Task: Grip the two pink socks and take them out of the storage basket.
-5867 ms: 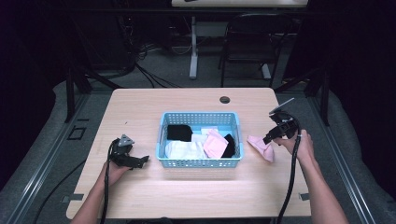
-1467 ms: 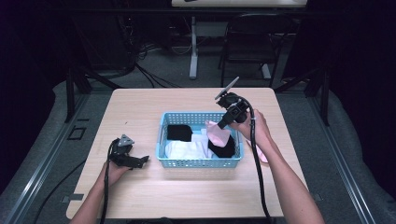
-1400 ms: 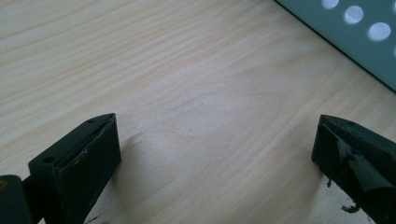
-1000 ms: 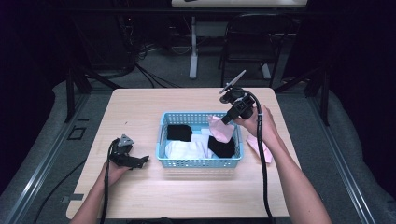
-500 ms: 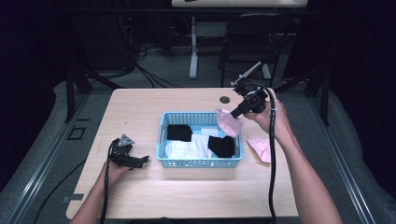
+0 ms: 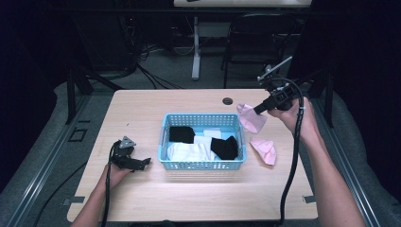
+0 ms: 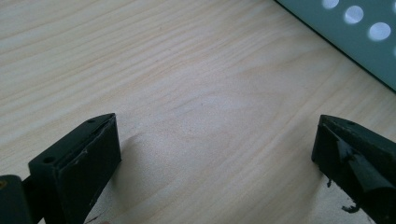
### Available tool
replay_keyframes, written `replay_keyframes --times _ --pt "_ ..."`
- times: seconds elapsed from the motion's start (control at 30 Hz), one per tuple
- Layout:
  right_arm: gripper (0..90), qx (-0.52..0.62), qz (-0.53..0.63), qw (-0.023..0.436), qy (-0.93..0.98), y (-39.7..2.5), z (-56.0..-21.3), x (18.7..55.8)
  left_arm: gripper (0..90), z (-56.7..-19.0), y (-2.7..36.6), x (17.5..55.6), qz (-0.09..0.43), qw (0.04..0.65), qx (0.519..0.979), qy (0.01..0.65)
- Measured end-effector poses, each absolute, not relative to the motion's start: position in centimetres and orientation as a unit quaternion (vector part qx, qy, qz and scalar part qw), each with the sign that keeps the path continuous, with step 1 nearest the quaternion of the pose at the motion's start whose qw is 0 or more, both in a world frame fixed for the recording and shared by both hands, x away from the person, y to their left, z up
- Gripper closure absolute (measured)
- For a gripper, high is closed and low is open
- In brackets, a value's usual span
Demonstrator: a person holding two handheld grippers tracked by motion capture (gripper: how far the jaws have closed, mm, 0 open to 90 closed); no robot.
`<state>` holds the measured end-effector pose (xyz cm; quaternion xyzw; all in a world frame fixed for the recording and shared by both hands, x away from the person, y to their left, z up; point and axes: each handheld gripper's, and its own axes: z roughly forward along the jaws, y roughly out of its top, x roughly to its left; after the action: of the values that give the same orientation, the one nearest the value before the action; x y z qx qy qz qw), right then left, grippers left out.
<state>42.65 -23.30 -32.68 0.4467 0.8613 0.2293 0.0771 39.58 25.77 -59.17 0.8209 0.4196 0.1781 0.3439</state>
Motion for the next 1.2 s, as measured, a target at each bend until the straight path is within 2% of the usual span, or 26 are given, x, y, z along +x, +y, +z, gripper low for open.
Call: replay_keyframes --times 0.33,0.67,1.2 --pt "89.3 0.471 0.22 0.083 0.85 -26.0 -32.9 42.3 1.1 -59.2 25.8 39.6 0.178 0.344 0.821 0.42" --pt "89.3 0.49 0.197 0.075 0.846 -27.7 -34.8 42.5 1.1 -59.2 25.8 39.6 0.178 0.344 0.821 0.42" --pt "89.3 0.511 0.144 0.052 0.846 -28.3 -40.1 43.7 1.0 -59.2 25.8 39.6 0.178 0.344 0.821 0.419"
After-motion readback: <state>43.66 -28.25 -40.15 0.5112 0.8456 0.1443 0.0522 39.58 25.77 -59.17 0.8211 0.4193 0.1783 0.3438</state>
